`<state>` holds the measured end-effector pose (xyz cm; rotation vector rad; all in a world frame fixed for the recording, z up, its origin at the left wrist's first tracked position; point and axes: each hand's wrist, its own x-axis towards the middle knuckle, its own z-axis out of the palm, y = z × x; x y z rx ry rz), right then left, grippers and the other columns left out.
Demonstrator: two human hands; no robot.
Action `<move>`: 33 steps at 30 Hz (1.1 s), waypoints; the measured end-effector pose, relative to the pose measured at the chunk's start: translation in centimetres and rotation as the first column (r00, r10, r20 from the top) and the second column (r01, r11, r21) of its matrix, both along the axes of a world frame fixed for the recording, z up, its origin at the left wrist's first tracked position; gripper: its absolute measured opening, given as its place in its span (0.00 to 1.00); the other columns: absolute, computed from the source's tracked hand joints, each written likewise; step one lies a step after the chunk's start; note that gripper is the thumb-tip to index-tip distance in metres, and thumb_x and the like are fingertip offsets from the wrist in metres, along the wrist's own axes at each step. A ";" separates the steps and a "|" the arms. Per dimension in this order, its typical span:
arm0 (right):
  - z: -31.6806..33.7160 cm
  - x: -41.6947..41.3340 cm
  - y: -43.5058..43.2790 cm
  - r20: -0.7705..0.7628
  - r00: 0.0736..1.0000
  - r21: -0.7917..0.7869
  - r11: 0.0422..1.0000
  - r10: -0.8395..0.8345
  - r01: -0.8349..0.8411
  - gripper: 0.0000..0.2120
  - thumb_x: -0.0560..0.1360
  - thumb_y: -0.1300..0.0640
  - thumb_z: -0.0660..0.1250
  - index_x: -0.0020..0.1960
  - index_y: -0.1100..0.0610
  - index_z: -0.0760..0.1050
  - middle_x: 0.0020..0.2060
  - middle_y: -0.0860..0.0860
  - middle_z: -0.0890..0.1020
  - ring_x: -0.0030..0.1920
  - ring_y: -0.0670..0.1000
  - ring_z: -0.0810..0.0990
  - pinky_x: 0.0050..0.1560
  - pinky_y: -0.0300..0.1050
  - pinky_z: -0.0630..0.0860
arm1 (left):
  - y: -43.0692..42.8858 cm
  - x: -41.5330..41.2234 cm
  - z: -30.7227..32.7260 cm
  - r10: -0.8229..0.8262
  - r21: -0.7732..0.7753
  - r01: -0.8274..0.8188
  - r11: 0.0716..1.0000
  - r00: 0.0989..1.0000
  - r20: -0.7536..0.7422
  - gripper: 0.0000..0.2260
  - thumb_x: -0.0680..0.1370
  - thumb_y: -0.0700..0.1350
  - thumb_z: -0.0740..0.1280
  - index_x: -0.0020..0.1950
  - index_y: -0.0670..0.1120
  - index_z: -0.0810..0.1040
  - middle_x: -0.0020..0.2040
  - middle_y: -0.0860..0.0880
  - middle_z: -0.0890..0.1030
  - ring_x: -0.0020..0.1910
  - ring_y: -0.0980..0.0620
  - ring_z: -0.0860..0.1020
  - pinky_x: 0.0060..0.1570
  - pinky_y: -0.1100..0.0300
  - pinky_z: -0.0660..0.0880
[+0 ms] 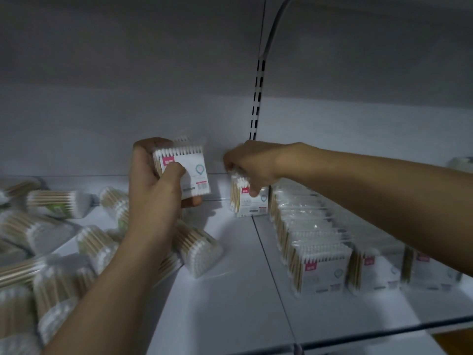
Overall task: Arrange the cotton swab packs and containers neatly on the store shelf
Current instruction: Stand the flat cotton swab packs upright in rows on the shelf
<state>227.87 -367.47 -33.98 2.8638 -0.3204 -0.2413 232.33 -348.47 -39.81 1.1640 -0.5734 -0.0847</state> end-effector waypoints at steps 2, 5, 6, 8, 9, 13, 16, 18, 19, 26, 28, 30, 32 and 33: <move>-0.5 -0.4 -0.1 0.039 0.999 0.003 1.000 0.025 -0.025 0.36 0.65 0.56 0.83 0.68 0.54 0.69 0.55 0.53 0.77 0.49 0.53 0.76 0.41 0.44 0.71 | 0.0 0.0 -0.1 -0.002 -0.002 0.002 1.000 1.000 0.000 0.17 0.79 0.33 0.61 0.50 0.57 0.72 0.48 0.50 0.81 0.43 0.47 0.84 0.27 0.59 0.78; -1.1 -1.0 -0.3 0.109 0.992 -0.007 0.998 0.058 -0.058 0.36 0.64 0.60 0.82 0.67 0.55 0.69 0.54 0.54 0.77 0.49 0.55 0.77 0.39 0.44 0.70 | -0.1 0.1 -0.2 -0.002 0.001 0.002 1.000 1.000 -0.007 0.16 0.79 0.33 0.61 0.53 0.56 0.73 0.47 0.52 0.80 0.43 0.48 0.84 0.27 0.59 0.78; -1.2 -1.1 -0.3 0.130 0.989 -0.015 0.997 0.073 -0.072 0.37 0.65 0.61 0.82 0.68 0.55 0.68 0.54 0.55 0.76 0.50 0.56 0.78 0.41 0.46 0.72 | -0.1 0.1 -0.3 0.001 0.005 -0.001 1.000 1.000 -0.008 0.16 0.79 0.34 0.61 0.55 0.56 0.73 0.48 0.52 0.80 0.43 0.48 0.84 0.28 0.59 0.78; -1.3 -1.5 -0.2 0.165 0.981 -0.041 0.995 0.101 -0.096 0.39 0.65 0.61 0.82 0.70 0.54 0.66 0.56 0.55 0.74 0.52 0.57 0.77 0.44 0.48 0.73 | -0.1 0.1 -0.5 0.002 0.015 -0.002 1.000 1.000 -0.007 0.18 0.79 0.34 0.62 0.57 0.57 0.73 0.49 0.52 0.81 0.45 0.48 0.84 0.29 0.59 0.79; -1.4 -1.6 -0.3 0.178 0.978 -0.057 0.994 0.105 -0.097 0.41 0.65 0.59 0.82 0.72 0.53 0.65 0.57 0.54 0.73 0.53 0.57 0.76 0.44 0.49 0.73 | -0.1 0.1 -0.5 -0.003 0.022 0.003 1.000 1.000 -0.003 0.20 0.80 0.33 0.62 0.59 0.59 0.72 0.50 0.52 0.81 0.46 0.48 0.84 0.30 0.58 0.80; 0.3 -2.5 0.5 0.369 0.927 0.146 0.980 0.072 -0.134 0.27 0.75 0.57 0.72 0.71 0.50 0.67 0.58 0.50 0.75 0.53 0.51 0.77 0.47 0.45 0.76 | -0.1 -0.3 -0.6 -0.077 0.070 0.074 0.995 0.996 0.040 0.24 0.81 0.32 0.65 0.66 0.59 0.68 0.54 0.50 0.81 0.44 0.55 0.86 0.33 0.59 0.81; 2.5 -3.5 2.1 0.486 0.853 0.625 0.758 -0.192 -0.186 0.16 0.79 0.61 0.63 0.65 0.48 0.73 0.54 0.48 0.81 0.49 0.46 0.81 0.43 0.38 0.77 | 0.0 -0.5 -0.7 -0.080 0.099 0.073 0.992 0.995 0.064 0.23 0.80 0.34 0.69 0.68 0.55 0.68 0.53 0.50 0.83 0.43 0.57 0.86 0.33 0.60 0.82; 3.0 -4.1 2.9 0.424 0.882 0.762 0.607 -0.206 -0.224 0.12 0.80 0.56 0.67 0.62 0.47 0.74 0.54 0.48 0.83 0.50 0.47 0.83 0.44 0.41 0.82 | 0.0 -0.7 -0.7 -0.079 0.117 0.069 0.991 0.993 0.084 0.24 0.78 0.36 0.72 0.67 0.54 0.68 0.50 0.51 0.84 0.42 0.55 0.86 0.33 0.60 0.82; 2.9 -4.3 3.1 0.417 0.893 0.757 0.608 -0.167 -0.240 0.13 0.78 0.54 0.71 0.62 0.48 0.74 0.53 0.49 0.83 0.49 0.47 0.84 0.44 0.41 0.82 | 0.1 -0.8 -0.6 -0.081 0.126 0.069 0.990 0.992 0.095 0.23 0.77 0.37 0.73 0.66 0.54 0.68 0.49 0.51 0.85 0.42 0.54 0.87 0.33 0.60 0.82; 2.4 -5.1 0.9 0.395 0.917 0.404 0.908 -0.062 -0.113 0.21 0.71 0.52 0.79 0.62 0.50 0.77 0.47 0.40 0.79 0.45 0.38 0.77 0.41 0.30 0.70 | -0.1 0.3 -0.7 0.067 0.073 -0.072 0.995 0.995 0.071 0.15 0.82 0.38 0.65 0.64 0.54 0.70 0.54 0.50 0.83 0.49 0.52 0.85 0.44 0.54 0.84; 1.2 -4.8 0.6 0.348 0.937 0.314 0.942 0.001 -0.117 0.19 0.71 0.52 0.79 0.60 0.51 0.79 0.47 0.42 0.79 0.44 0.40 0.76 0.41 0.28 0.69 | -0.1 0.5 -0.7 0.074 0.054 -0.077 0.996 0.996 0.059 0.17 0.81 0.35 0.63 0.63 0.55 0.70 0.54 0.49 0.83 0.47 0.55 0.85 0.42 0.58 0.83; -0.2 -4.3 0.3 0.333 0.942 0.259 0.956 0.045 -0.138 0.17 0.71 0.53 0.79 0.57 0.54 0.79 0.47 0.44 0.80 0.46 0.45 0.78 0.42 0.32 0.71 | -0.2 0.5 -0.9 0.062 0.070 -0.068 0.995 0.995 0.078 0.19 0.80 0.33 0.62 0.63 0.56 0.70 0.54 0.49 0.83 0.47 0.56 0.85 0.40 0.60 0.82; -1.1 -3.8 -0.2 0.320 0.946 0.218 0.968 0.053 -0.128 0.17 0.71 0.53 0.79 0.57 0.54 0.79 0.47 0.46 0.79 0.47 0.48 0.77 0.44 0.39 0.72 | -0.4 0.5 -1.2 0.042 0.096 -0.052 0.994 0.994 0.104 0.22 0.79 0.32 0.61 0.63 0.57 0.70 0.55 0.49 0.82 0.49 0.55 0.85 0.41 0.58 0.83; -1.4 -3.7 -0.4 0.311 0.949 0.200 0.973 0.048 -0.115 0.17 0.71 0.52 0.79 0.56 0.54 0.79 0.45 0.45 0.77 0.46 0.48 0.76 0.44 0.41 0.72 | -0.4 0.5 -1.2 0.036 0.111 -0.049 0.993 0.993 0.116 0.23 0.78 0.31 0.60 0.63 0.57 0.70 0.56 0.48 0.82 0.50 0.54 0.85 0.43 0.56 0.84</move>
